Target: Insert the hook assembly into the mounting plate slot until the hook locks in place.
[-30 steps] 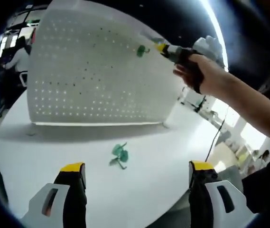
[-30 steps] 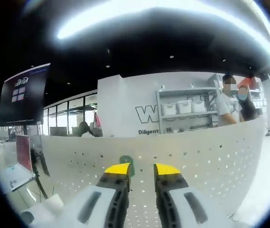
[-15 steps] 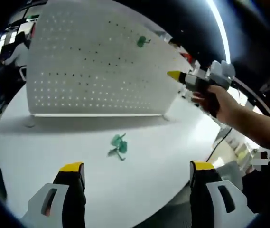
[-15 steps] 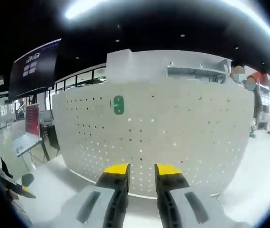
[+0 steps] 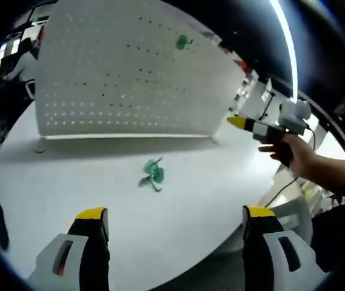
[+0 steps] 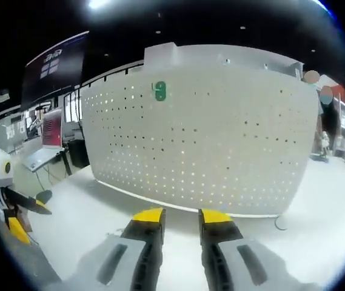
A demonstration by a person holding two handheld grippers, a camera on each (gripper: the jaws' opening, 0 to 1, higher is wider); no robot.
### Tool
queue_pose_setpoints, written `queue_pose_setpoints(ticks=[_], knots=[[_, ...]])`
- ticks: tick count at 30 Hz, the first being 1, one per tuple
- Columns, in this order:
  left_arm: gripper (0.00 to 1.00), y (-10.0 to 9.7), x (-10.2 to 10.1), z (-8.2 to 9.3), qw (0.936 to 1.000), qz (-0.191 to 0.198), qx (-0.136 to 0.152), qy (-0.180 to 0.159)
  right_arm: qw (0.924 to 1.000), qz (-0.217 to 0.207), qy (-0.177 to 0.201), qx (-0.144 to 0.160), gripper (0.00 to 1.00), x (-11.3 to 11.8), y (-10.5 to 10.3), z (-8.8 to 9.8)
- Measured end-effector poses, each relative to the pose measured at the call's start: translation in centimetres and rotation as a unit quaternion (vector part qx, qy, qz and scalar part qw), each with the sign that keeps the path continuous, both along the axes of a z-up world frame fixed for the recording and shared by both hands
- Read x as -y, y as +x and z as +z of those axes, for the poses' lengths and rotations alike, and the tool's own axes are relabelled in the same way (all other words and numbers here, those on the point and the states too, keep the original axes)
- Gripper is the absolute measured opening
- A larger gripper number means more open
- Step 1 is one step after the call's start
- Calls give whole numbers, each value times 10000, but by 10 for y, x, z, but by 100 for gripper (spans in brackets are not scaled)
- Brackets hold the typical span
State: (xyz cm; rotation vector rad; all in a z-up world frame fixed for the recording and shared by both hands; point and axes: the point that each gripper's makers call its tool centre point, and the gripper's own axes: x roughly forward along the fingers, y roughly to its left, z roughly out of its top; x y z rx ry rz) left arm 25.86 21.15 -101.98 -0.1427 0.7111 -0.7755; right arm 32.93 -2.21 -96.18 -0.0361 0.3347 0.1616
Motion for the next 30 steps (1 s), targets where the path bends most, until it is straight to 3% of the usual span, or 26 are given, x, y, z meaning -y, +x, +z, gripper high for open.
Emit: queue_pose_setpoints(ticks=[3, 11, 18, 21, 25, 30], knots=[[93, -1, -1, -2, 10000, -13, -12, 32, 9996, 148, -60, -229, 20, -5, -12, -16], [90, -6, -6, -8, 9998, -79, -107, 178, 9967, 343, 207, -707, 22, -15, -45, -44], [90, -6, -12, -15, 9991, -165, -118, 378, 9925, 540, 368, -1032, 23, -26, -79, -57], [89, -7, -16, -19, 9975, -322, -84, 616, 9913, 721, 197, -1088, 23, -29, -92, -57], [88, -2, -16, -28, 9969, -365, -158, 685, 9907, 723, 223, -1129, 23, -28, -101, -59], [87, 3, -7, -44, 9953, -518, -287, 760, 9912, 646, 322, -1106, 23, -30, -98, -56]])
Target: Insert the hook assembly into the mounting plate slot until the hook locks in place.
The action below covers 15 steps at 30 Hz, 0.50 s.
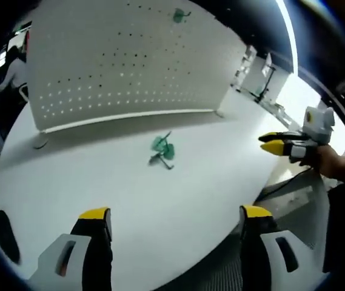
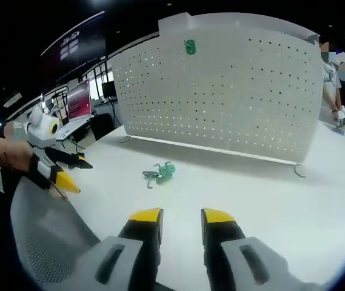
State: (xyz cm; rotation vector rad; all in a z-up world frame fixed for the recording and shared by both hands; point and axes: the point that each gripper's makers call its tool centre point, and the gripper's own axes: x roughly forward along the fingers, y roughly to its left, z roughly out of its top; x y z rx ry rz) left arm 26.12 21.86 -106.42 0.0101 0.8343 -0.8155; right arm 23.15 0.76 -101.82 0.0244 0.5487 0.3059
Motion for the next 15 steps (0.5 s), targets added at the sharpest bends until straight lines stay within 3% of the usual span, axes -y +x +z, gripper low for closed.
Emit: queue_pose_setpoints(ticks=[15], knots=[[81, 46, 38, -13, 9994, -359, 20, -3, 9998, -34, 52, -177, 23, 1, -1, -6]])
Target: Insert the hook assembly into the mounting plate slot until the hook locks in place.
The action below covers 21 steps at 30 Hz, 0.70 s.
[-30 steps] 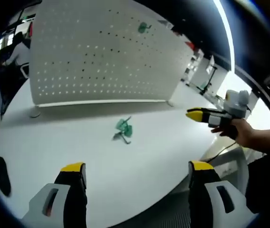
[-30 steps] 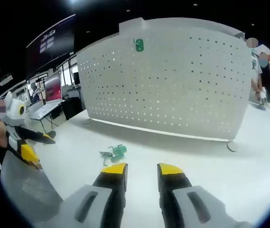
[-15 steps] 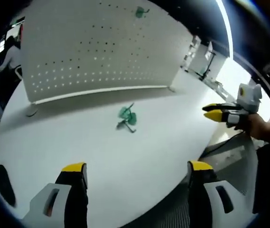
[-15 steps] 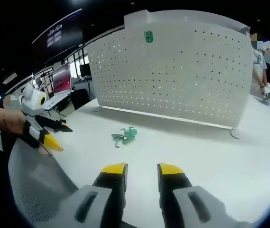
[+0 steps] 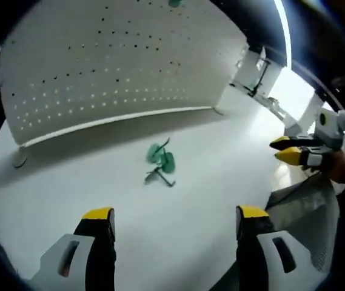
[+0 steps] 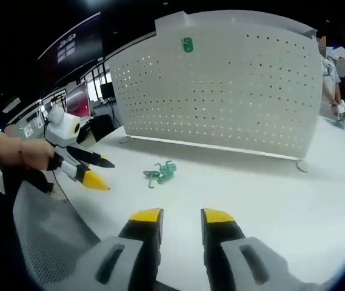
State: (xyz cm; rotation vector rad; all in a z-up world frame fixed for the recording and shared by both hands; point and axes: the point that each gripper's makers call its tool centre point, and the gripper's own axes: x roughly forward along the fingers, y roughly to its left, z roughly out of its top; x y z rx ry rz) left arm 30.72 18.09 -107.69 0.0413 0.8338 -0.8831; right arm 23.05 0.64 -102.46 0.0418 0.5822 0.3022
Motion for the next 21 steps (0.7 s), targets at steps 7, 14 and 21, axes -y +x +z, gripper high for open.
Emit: queue_pose_setpoints(ticks=[7, 14, 21], knots=[[69, 17, 21, -4, 9995, -199, 184, -154, 10000, -44, 18, -64, 23, 2, -1, -2], [64, 27, 37, -19, 9993, -338, 84, -126, 9999, -67, 26, -119, 22, 3, -1, -5], [57, 40, 42, -28, 9995, -277, 50, -119, 9998, -138, 49, -127, 22, 6, -2, -5]])
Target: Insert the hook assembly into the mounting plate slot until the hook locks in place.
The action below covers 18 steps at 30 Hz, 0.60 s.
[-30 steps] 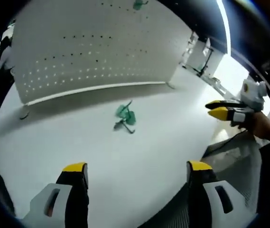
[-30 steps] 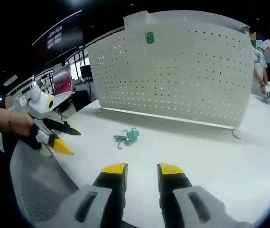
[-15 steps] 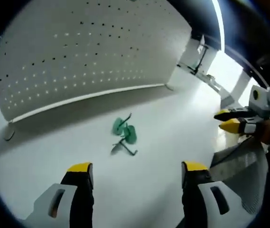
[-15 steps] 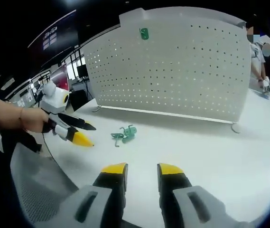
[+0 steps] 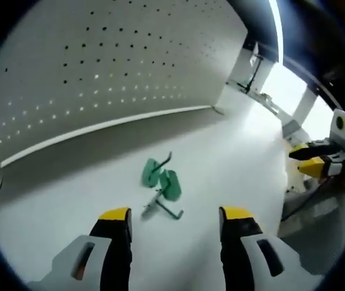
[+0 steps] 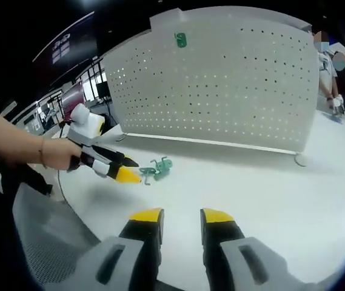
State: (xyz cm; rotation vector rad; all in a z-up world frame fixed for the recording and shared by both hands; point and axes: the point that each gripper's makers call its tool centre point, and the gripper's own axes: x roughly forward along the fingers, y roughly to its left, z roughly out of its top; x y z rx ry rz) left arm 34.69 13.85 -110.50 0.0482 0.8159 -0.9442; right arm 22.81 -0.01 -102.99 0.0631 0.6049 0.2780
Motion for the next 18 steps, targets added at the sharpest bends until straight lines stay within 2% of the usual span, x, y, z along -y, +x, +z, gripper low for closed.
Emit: queue_pose_setpoints(ticks=[7, 10, 13, 14, 18], knots=[[43, 10, 0, -2, 10000, 31, 87, -15, 9999, -80, 74, -65, 21, 3, 0, -1], [37, 11, 0, -2, 9999, 13, 114, 35, 9996, -241, 128, -30, 21, 9, 0, 2], [28, 9, -1, -4, 9997, -89, 103, 181, 9990, -392, 219, -56, 21, 15, 2, 1], [26, 8, -4, -7, 9991, -168, 150, 347, 9989, -402, 223, -55, 21, 16, 2, 1], [21, 5, 0, -8, 9978, -379, 257, 470, 9987, -490, 137, 30, 20, 20, 3, 4]])
